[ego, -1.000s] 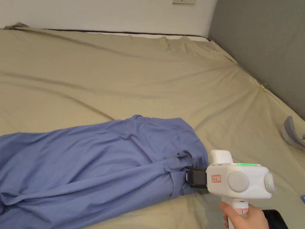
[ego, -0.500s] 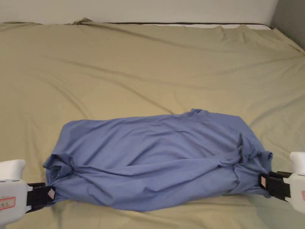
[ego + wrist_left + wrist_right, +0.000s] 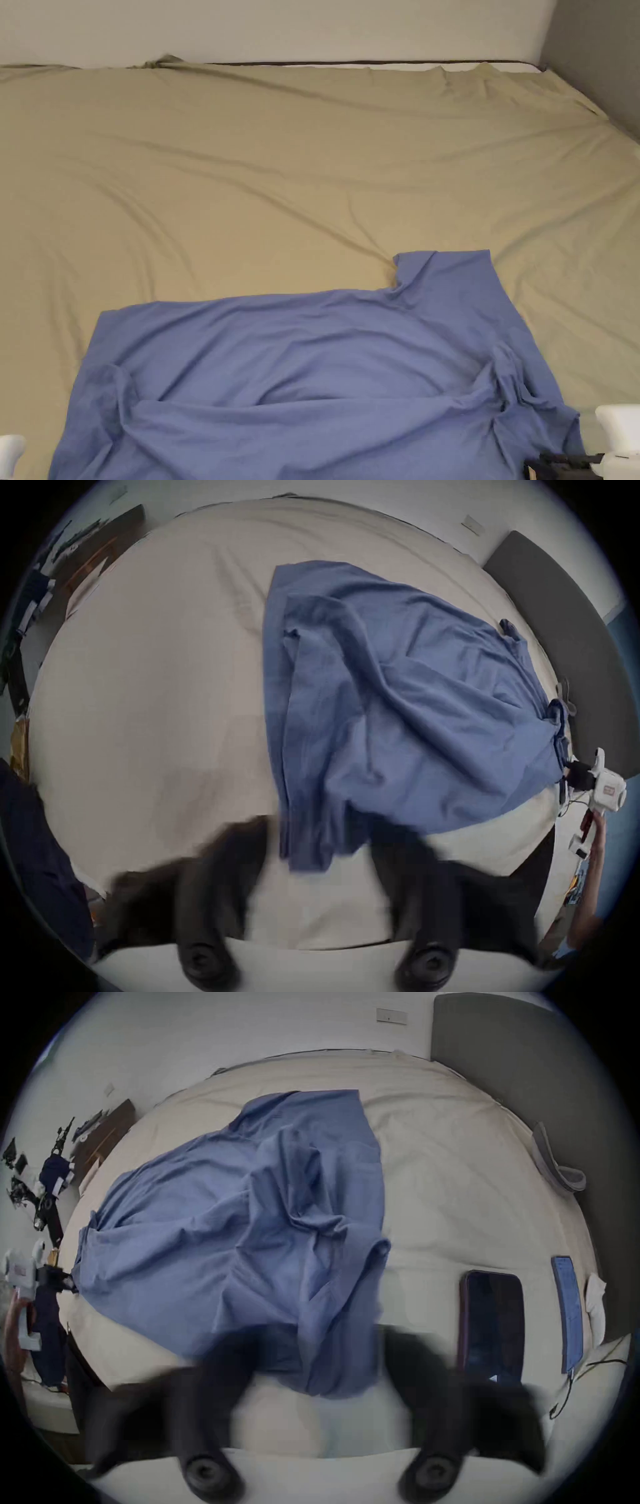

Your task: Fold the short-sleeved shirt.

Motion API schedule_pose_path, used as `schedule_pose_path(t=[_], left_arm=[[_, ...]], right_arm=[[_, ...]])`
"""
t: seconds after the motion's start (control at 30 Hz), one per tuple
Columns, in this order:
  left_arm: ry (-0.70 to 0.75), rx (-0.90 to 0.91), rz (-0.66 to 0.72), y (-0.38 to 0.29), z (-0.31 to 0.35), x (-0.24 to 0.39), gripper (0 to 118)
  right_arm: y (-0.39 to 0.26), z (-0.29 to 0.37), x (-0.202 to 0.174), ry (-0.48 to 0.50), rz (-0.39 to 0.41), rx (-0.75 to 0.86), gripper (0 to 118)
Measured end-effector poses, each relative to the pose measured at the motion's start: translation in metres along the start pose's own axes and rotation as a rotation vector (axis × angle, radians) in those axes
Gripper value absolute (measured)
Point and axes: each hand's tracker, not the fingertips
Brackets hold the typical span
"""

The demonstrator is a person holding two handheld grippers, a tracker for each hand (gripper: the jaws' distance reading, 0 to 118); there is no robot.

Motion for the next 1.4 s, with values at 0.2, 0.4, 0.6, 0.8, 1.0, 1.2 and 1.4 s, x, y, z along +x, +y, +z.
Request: schedule_pose_path(t=[0.2, 0.4, 0.6, 0.8, 1.0, 1.2, 1.4], left_arm=[[0.046, 0.168, 0.015, -0.040, 0.089, -0.002, 68], [-0.107, 0.346, 0.051, -0.035, 0.137, 0.017, 0], [0.058, 0.477, -0.109, 0.068, 0.133, 0.054, 0], [0.176, 0.305, -0.125, 0.202, 0.019, 0.044, 0], [0.150, 0.124, 0.104, 0.261, -0.088, 0.004, 86], [0.137, 0.113, 0.068, 0.253, -0.114, 0.002, 103], [0.182, 0.263, 0.127, 0.219, -0.112, 0.015, 89]], right_arm=[[-0.002, 0.079, -0.012, 0.068, -0.034, 0.193, 105], [-0.010, 0.111, -0.060, 0.013, 0.116, 0.356, 2], [0.003, 0.109, -0.082, 0.124, 0.108, 0.346, 2], [0.021, 0.103, -0.087, 0.144, 0.087, 0.351, 2], [0.033, 0.092, -0.085, 0.125, 0.082, 0.321, 2], [0.045, 0.075, -0.088, 0.130, 0.116, 0.282, 2], [0.042, 0.052, -0.090, 0.175, 0.119, 0.269, 2]])
